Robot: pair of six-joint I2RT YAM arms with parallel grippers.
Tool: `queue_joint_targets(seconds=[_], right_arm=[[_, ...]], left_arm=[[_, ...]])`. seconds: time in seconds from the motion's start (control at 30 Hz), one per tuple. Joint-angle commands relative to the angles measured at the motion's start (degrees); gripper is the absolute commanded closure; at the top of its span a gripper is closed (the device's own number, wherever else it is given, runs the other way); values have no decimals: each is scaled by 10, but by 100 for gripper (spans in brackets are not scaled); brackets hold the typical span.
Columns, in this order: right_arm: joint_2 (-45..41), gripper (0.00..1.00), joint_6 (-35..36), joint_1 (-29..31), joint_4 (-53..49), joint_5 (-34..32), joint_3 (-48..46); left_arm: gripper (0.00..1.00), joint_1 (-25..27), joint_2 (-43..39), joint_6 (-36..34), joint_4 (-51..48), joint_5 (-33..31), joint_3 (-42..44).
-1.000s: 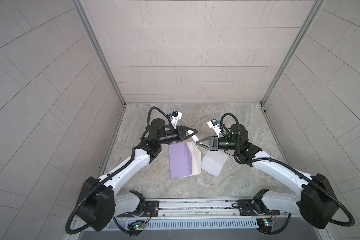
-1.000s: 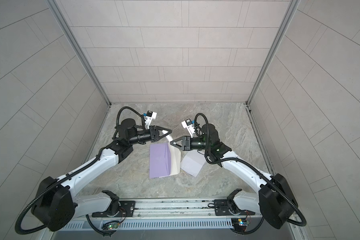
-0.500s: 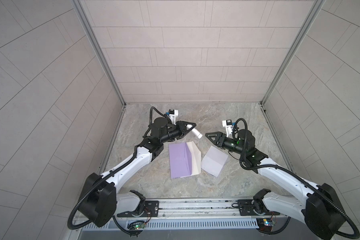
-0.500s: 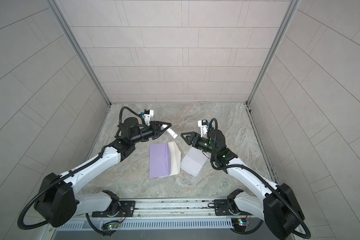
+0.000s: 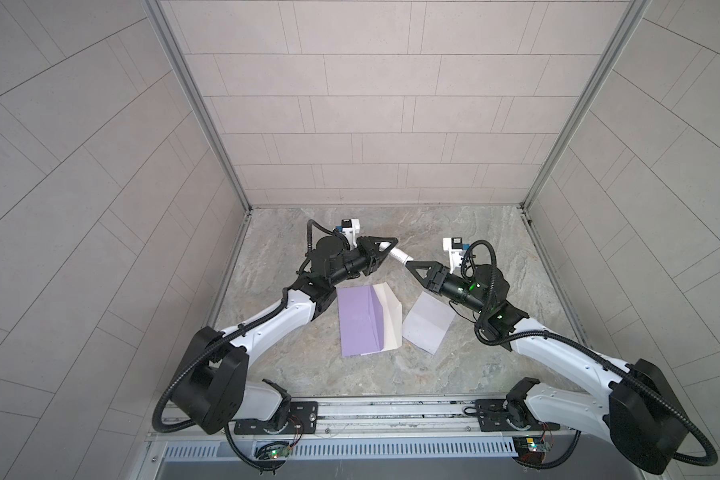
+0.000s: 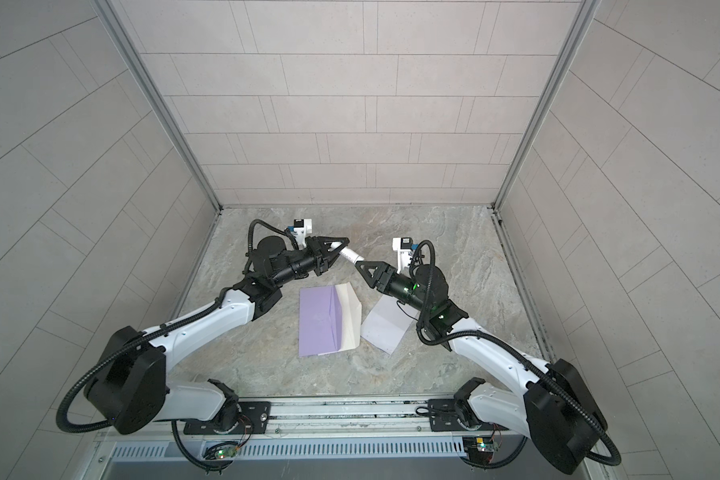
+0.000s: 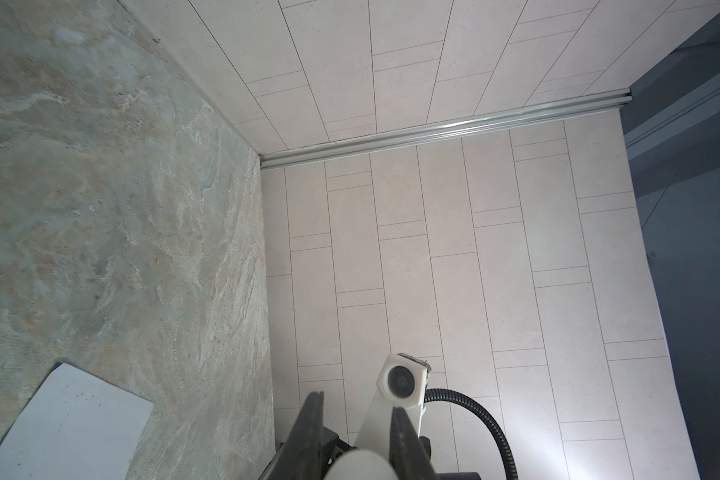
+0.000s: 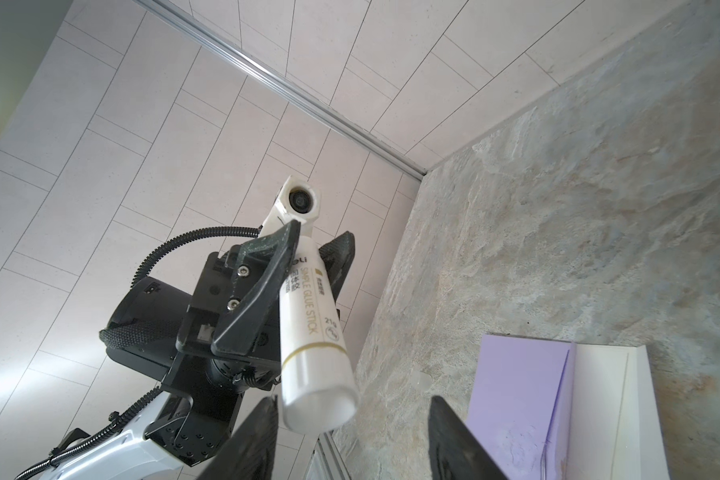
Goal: Place the letter into the envelope and seal it
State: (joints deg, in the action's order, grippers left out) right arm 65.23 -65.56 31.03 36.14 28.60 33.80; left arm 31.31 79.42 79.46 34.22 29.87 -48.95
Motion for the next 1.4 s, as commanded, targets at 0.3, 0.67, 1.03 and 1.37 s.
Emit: queue_joint_targets(seconds=[0.3,0.67,1.03,1.37], right_arm=[[45,58,-25,7,81,-4,43],[73,62,-37,14,101,0,59],[67,91,-19,17,59,-14,74],[52,100,141,27,-342,-91,180]], left_arm=[[100,11,5,29,43,-1,8],[100,13,7,31,45,-3,12],[100,16,12,33,50,-3,17],[15,-72,-78,27,-74,-68,80]])
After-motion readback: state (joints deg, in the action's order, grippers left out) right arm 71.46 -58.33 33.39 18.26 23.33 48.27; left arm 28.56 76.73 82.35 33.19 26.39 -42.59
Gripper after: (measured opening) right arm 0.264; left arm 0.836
